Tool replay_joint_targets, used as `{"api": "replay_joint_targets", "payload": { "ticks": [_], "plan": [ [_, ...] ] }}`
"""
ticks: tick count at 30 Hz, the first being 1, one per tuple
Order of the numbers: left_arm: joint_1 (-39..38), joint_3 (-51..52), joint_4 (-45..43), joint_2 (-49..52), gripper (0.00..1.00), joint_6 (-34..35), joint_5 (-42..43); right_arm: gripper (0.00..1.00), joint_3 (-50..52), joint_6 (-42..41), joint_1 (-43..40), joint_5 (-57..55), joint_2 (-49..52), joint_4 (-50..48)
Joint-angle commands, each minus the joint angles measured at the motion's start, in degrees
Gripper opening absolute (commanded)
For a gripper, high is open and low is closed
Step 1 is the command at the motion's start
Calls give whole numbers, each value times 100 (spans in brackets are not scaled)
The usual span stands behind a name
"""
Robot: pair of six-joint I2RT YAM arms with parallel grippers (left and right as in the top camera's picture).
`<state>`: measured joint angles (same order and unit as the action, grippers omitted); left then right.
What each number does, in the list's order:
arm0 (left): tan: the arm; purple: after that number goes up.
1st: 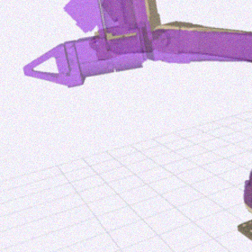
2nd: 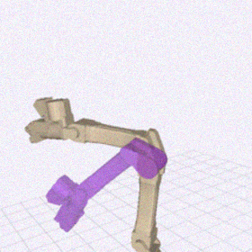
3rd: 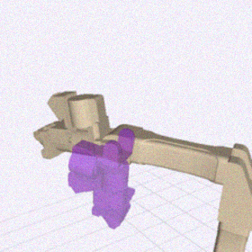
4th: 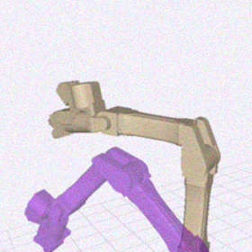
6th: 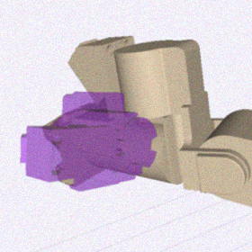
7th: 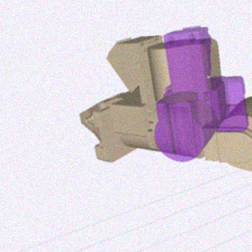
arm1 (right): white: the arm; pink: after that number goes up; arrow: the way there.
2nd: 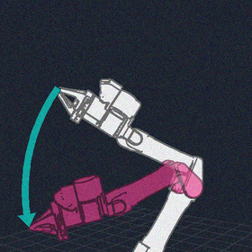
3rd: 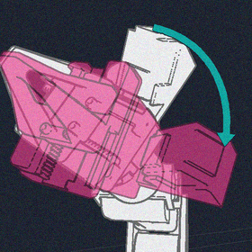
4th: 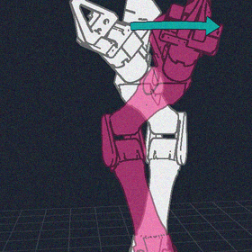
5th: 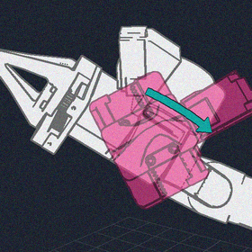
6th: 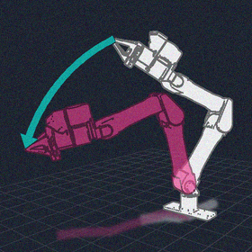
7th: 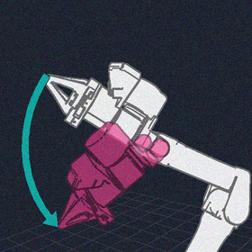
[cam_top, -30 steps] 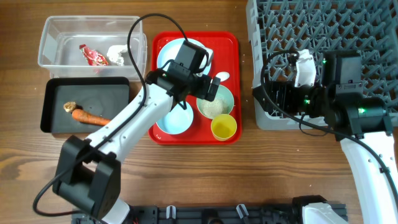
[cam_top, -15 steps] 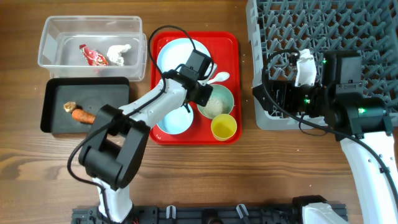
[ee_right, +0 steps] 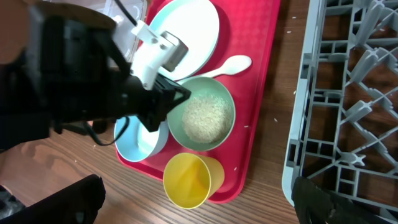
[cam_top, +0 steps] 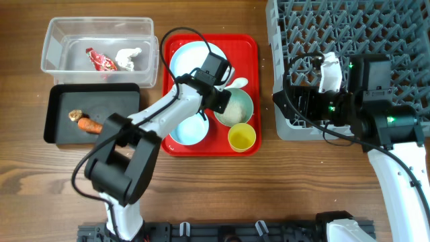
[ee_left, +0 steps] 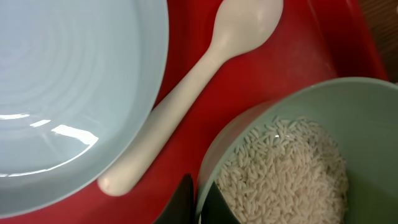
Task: Sort waste into correct bins and load items into the dishwasher rack
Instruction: 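Grasp the green rice bowl rim with the left gripper and lift it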
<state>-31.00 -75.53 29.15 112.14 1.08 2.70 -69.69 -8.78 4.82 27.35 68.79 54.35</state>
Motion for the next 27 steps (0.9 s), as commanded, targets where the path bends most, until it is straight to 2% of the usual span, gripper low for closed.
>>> {"api": "replay_joint_targets", "payload": {
  "ticks": [1,5,7,13,16,17,21,26,27],
  "plan": [
    [164,-326,114,-925,4,286,-46,100,7,-33,4,-35,39,-26],
    [546,-326,505,-1764,4,393,-61,100,7,-33,4,-37,39,-33],
    [774,-326,750,-2063,4,481,-345,100,7,-28,4,-37,39,-31],
    [1587,-326,1808,-2448,4,605,-1700,100,7,-24,4,-37,39,-74],
    [1996,-323,2133,-2439,4,931,-2966,100,7,-22,4,-37,39,-79],
    [2127,-323,2140,-2439,4,1038,-3438,100,7,-22,4,-37,39,-87],
    [2487,-313,1969,-2437,4,1034,-4144,100,7,-42,4,-33,39,-118],
    [3036,-313,1657,-2422,4,955,-4496,100,7,-31,4,-35,39,-114],
    [3143,-313,1683,-2422,4,726,-4553,100,7,-17,4,-39,39,-122]
  ]
}}
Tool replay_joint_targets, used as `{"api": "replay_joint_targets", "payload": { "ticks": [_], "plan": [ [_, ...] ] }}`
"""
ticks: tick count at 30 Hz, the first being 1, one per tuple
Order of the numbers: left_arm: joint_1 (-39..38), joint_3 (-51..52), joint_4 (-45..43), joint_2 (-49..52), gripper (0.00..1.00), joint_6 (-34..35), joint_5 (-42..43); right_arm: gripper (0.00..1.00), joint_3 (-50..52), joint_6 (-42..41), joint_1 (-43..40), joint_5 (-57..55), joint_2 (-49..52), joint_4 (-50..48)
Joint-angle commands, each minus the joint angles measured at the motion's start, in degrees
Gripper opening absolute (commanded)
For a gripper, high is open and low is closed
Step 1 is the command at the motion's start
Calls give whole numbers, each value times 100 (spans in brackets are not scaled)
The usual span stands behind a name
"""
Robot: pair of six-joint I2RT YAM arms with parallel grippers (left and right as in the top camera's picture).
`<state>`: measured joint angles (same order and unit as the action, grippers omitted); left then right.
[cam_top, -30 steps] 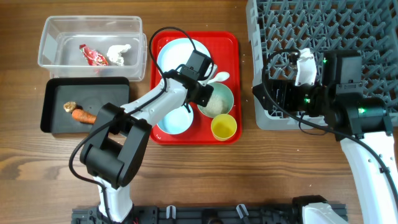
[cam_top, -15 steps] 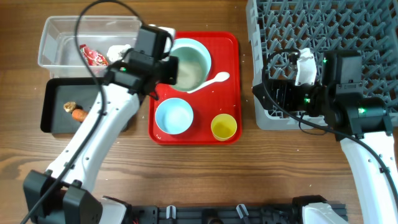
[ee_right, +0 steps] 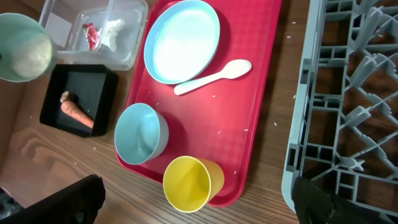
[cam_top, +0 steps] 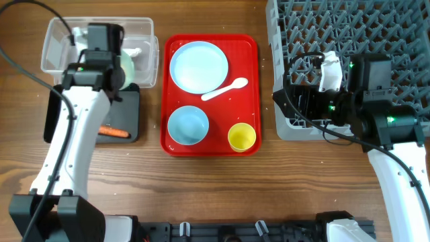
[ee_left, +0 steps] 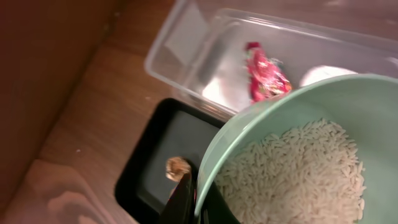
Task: Sort waste into correct bins and load items into the dishwasher rack
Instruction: 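Grasp the green rice bowl rim with the left gripper and lift it, then tip the green bowl over the black tray, pouring out the rice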
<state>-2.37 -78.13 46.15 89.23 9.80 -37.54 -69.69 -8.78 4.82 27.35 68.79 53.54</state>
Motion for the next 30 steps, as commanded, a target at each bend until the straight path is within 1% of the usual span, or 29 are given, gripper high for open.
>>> {"api": "replay_joint_targets", "payload": {
  "ticks": [1,2,3,6,10,14,16,18,22,30],
  "plan": [
    [343,-52,57,-131,4,-409,-520,100,7,-17,4,-39,39,-68],
    [391,-52,188,-131,4,-763,-573,100,7,-20,4,-39,42,-92],
    [402,-52,286,-131,4,-946,-728,100,7,-22,4,-37,42,-105],
    [400,-52,433,-131,4,-962,-1491,100,7,-15,4,-46,44,-107],
    [400,-52,428,-131,4,-988,-2026,100,7,-13,4,-219,44,-98],
    [400,-52,369,-72,4,-1825,-2059,100,7,-20,4,-254,44,-105],
    [400,-52,306,-28,4,-2127,-2179,100,7,-15,4,-256,44,-101],
    [400,-46,295,17,4,-2271,-2236,100,7,-15,4,-256,44,-94],
    [417,162,267,74,4,-2315,-2415,100,7,-17,4,-365,44,-66],
    [649,551,-315,391,4,-2315,-3027,100,7,-17,4,-365,44,-26]
  ]
}}
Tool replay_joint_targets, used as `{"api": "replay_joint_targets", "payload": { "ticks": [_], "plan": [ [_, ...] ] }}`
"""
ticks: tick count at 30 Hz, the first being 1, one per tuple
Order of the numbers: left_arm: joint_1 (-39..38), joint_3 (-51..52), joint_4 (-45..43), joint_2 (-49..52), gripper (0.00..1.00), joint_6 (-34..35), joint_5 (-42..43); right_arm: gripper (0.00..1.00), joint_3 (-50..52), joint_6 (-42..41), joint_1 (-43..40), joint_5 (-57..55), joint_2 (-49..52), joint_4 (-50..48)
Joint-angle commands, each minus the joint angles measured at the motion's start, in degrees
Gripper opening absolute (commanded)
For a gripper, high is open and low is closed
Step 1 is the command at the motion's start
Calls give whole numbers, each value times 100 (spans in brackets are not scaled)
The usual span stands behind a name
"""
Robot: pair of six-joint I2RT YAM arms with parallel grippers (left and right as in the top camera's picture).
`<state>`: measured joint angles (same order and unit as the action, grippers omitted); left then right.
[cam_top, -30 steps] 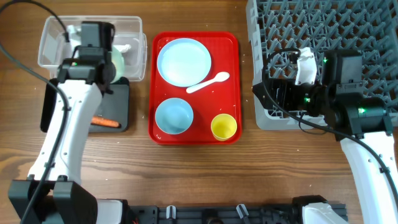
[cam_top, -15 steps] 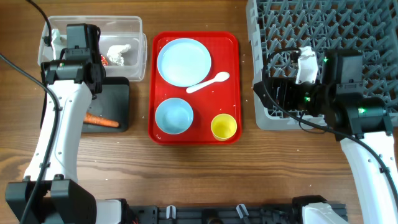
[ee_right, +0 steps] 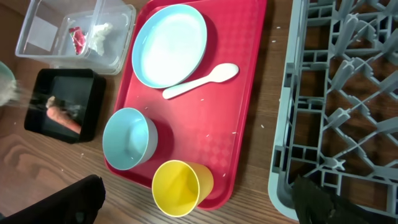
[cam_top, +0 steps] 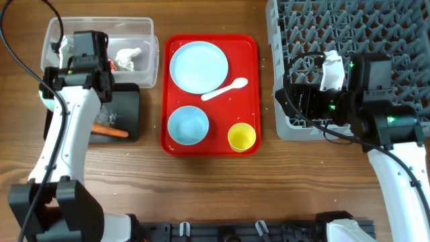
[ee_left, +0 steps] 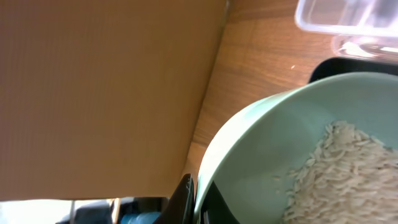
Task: Sort waste into correct bins and load items into the dishwasher rack
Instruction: 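Tip the green bowl over the black tray, pouring out the rice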
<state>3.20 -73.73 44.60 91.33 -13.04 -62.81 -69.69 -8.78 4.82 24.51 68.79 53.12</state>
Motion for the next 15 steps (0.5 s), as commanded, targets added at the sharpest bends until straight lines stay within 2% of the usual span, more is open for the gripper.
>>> {"api": "replay_joint_targets", "payload": {
  "ticks": [1,3,15],
  "plan": [
    [90,116,-264,249,4,-31,-658,100,7,-17,4,-81,44,13],
    [90,116,-459,400,4,-138,-868,100,7,-17,4,-81,44,13],
    [94,116,-809,605,4,-251,-914,100,7,-15,4,-79,44,85]
  ]
}}
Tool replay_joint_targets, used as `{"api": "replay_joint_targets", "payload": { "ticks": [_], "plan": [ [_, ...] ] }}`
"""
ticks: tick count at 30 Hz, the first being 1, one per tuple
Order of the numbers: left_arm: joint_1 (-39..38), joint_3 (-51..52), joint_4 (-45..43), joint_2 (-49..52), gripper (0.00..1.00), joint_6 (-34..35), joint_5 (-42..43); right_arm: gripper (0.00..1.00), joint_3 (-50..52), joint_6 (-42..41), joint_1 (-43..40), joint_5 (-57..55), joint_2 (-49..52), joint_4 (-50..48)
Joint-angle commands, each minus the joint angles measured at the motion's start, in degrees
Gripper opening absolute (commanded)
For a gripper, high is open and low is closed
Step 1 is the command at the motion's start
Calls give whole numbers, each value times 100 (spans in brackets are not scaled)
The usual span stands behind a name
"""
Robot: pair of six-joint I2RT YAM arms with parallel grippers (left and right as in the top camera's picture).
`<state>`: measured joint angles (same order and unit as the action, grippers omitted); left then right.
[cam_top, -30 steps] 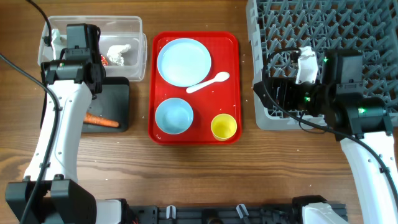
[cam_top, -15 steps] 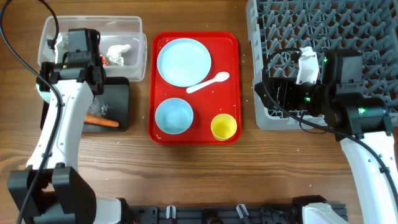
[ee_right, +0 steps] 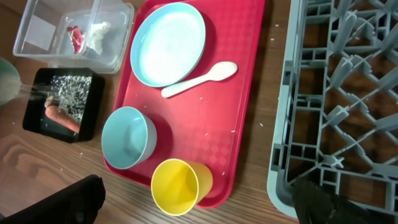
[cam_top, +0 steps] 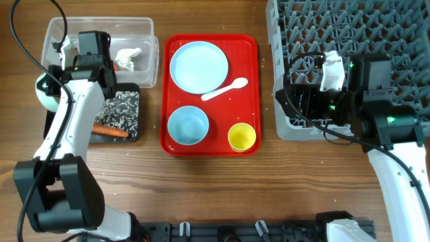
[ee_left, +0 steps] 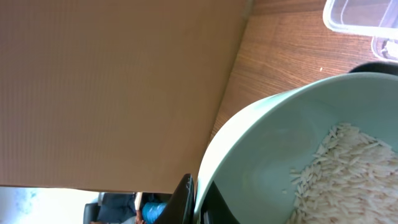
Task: Sort waste into correct bins and load items into the dishwasher rack
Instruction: 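Tip the green bowl over the black tray, pouring out the rice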
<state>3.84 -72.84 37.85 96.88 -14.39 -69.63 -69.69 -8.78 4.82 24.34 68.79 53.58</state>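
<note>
A pale green bowl (ee_left: 292, 143) is tipped on its side beyond the left edge of the black tray (cam_top: 55, 101), with my left gripper (ee_left: 198, 200) shut on its rim. Some rice still lies in the bowl, and white rice (cam_top: 123, 107) is spread over the tray beside a carrot (cam_top: 107, 130). On the red tray (cam_top: 252, 87) are a light blue plate (cam_top: 199, 67), a white spoon (cam_top: 225, 89), a blue bowl (cam_top: 187, 126) and a yellow cup (cam_top: 242, 137). My right gripper (ee_right: 193, 206) hangs open by the rack's left edge, holding nothing.
The grey dishwasher rack (cam_top: 349, 47) fills the right side. A clear plastic bin (cam_top: 60, 40) with a red wrapper and a white scrap stands behind the black tray. A cardboard wall (ee_left: 106, 81) rises just past the table's left edge.
Much more rice now covers the black tray, where only a few grains showed before. The tipped bowl holds about the same place at the tray's left edge. The right arm has not moved.
My left gripper was shut on the rice bowl's rim on the red tray. Then it held the bowl up over the black tray and clear bin. Then the bowl was tipped at the tray's left edge with rice falling, and now rice lies across the tray.
</note>
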Motion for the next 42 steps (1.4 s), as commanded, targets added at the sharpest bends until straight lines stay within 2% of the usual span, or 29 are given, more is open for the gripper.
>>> {"api": "replay_joint_targets", "payload": {
  "ticks": [1,7,11,24,32,42],
  "plan": [
    [46,26,-197,57,4,-221,-249,100,7,-17,4,-61,44,57],
    [46,26,-702,81,4,-1161,-592,100,7,-9,4,-61,44,164],
    [46,26,-881,81,4,-1399,-595,100,7,24,4,-61,44,175],
    [42,26,-1753,79,4,-3056,-872,100,7,26,4,-61,44,175],
    [42,26,-2579,79,4,-3893,-911,100,7,26,4,-61,44,179],
    [42,26,-2695,79,4,-4096,-909,100,7,90,4,-59,44,216]
  ]
}}
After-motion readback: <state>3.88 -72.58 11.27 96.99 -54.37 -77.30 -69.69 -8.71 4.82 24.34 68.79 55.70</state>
